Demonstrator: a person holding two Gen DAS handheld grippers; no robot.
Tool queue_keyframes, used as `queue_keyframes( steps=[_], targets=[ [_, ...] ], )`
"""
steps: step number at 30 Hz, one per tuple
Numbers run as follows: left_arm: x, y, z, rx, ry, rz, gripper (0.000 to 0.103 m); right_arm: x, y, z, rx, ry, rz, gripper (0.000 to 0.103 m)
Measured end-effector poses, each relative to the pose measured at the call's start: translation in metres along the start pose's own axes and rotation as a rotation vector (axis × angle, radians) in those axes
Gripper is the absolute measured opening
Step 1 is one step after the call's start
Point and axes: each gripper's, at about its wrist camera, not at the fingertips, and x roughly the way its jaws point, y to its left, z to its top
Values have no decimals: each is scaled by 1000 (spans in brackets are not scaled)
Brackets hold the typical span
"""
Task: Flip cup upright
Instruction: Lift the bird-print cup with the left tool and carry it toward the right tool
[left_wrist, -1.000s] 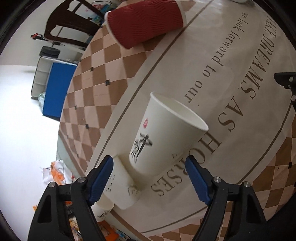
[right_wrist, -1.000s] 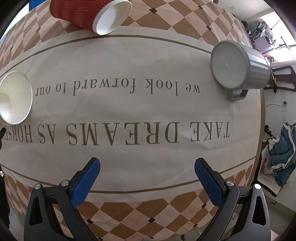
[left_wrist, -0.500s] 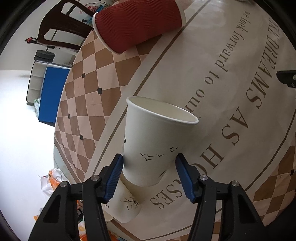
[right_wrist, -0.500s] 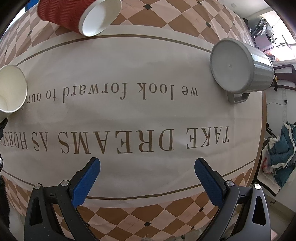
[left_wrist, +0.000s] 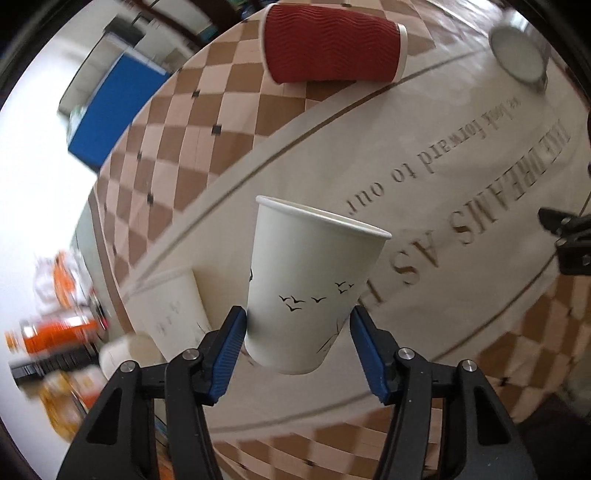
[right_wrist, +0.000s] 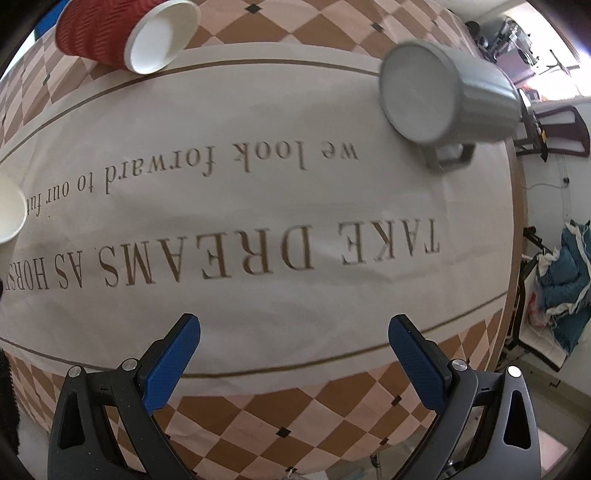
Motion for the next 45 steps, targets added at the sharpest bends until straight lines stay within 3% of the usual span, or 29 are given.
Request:
queue_keyframes(
  steps=[8,14,23,30,45],
  targets=[
    [-15,-15,-26,-195,34,-123,55,-7,-35,-33,57,-27,-11,103],
    [-14,-34,-45,-344,71,-279,54,3,-58,-60,113,-17,-17,103],
    [-7,-66,-58,-485,95,-445,54,29,-79,-95,178,17,-34,103],
    [-3,-78,-57,-572,87,-516,53,46,-103,-112,227,42,-39,103],
    [12,-109,-54,-652,189,-627,53,50,-128,-118,256,44,-39,103]
  ],
)
